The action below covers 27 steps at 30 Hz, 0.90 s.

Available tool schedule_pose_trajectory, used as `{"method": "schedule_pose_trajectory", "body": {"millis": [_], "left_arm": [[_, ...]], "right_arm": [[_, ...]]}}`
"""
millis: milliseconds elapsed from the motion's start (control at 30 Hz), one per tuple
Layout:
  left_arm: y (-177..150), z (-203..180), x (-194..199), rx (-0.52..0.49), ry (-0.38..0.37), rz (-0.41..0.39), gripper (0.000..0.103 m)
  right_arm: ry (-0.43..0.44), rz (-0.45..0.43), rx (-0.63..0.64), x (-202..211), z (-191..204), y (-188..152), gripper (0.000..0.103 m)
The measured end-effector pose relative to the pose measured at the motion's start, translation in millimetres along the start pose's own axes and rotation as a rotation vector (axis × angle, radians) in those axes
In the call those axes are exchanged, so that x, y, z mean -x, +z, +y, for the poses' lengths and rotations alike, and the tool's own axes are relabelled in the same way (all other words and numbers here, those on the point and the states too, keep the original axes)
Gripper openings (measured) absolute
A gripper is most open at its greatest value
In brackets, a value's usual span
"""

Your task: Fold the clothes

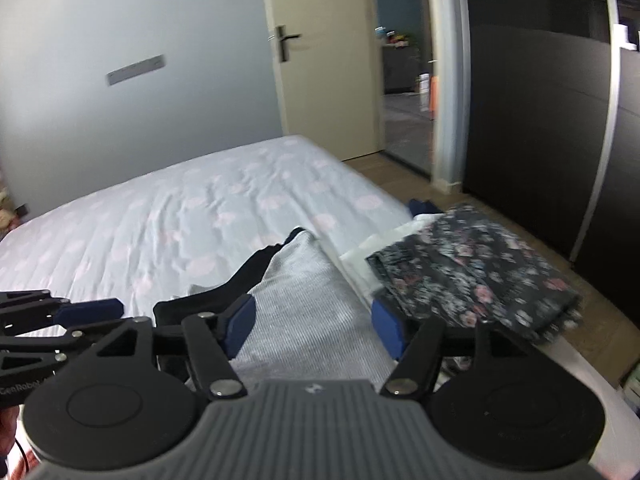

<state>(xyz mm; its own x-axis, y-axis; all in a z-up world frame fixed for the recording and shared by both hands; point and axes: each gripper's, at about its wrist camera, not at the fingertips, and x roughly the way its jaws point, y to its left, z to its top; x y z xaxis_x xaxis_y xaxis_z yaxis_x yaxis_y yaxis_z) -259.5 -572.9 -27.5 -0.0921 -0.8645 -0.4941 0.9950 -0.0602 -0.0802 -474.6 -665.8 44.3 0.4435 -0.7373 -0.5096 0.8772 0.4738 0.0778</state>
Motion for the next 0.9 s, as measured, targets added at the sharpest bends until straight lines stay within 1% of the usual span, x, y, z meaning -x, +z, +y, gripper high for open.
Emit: {"method": "schedule_pose_trajectory", "body": {"millis": [33, 67, 100, 133, 200, 233, 300, 367, 467, 600, 700, 800, 900], "left_arm": [[0.5, -1.6, 5.4, -0.002, 0.006, -0.007, 0.051], [0.7, -3.2, 10.6, -0.004, 0.008, -0.012, 0.053], [0.5, -4.5, 15.8, -0.003, 0.009, -0.017, 0.057], [0.1, -5.6, 20.9, -0.001, 0.01, -0.023, 0.06], [-3.3, -8.3, 31.8, 0.003, 0.026, -0.045, 0.073], [-5.2, -9.6, 37.4, 0.005, 0.035, -0.058, 0.076], [-11.3, -14.8, 50.1, -0.01, 0.069, -0.092, 0.076], [-17.3, -17.7, 60.9, -0.017, 0.073, -0.105, 0.076], [-24.4, -17.1, 72.5, 0.01, 0.062, -0.085, 0.077], [-39.9, -16.8, 87.0, 0.032, 0.114, -0.082, 0.077], [-53.1, -13.8, 95.3, 0.058, 0.138, -0.073, 0.077], [-65.2, -14.9, 102.5, 0.055, 0.159, -0.077, 0.077], [-76.4, -17.4, 107.8, 0.037, 0.162, -0.07, 0.077]], "right_arm": [[-0.015, -0.013, -0.008, 9.2, 3.5, -1.5, 0.079], [-0.03, -0.026, -0.015, 18.4, 7.0, -3.0, 0.088], [-0.045, -0.039, -0.023, 27.6, 10.5, -4.5, 0.097], [-0.06, -0.052, -0.03, 36.8, 14.0, -6.0, 0.099], [-0.084, -0.083, -0.025, 53.4, 23.0, -12.4, 0.099], [-0.093, -0.087, -0.021, 59.3, 27.6, -16.3, 0.099], [-0.098, -0.076, -0.039, 67.9, 34.0, -25.5, 0.099], [-0.097, -0.06, -0.064, 75.5, 39.3, -35.3, 0.099], [-0.108, -0.042, -0.09, 83.8, 45.9, -51.1, 0.099], [-0.125, -0.036, -0.094, 93.1, 55.4, -69.6, 0.099], [-0.13, -0.036, -0.089, 99.3, 61.9, -82.2, 0.099], [-0.135, -0.036, -0.084, 105.6, 68.4, -94.8, 0.099], [-0.14, -0.036, -0.079, 111.8, 74.9, -107.5, 0.099]]}}
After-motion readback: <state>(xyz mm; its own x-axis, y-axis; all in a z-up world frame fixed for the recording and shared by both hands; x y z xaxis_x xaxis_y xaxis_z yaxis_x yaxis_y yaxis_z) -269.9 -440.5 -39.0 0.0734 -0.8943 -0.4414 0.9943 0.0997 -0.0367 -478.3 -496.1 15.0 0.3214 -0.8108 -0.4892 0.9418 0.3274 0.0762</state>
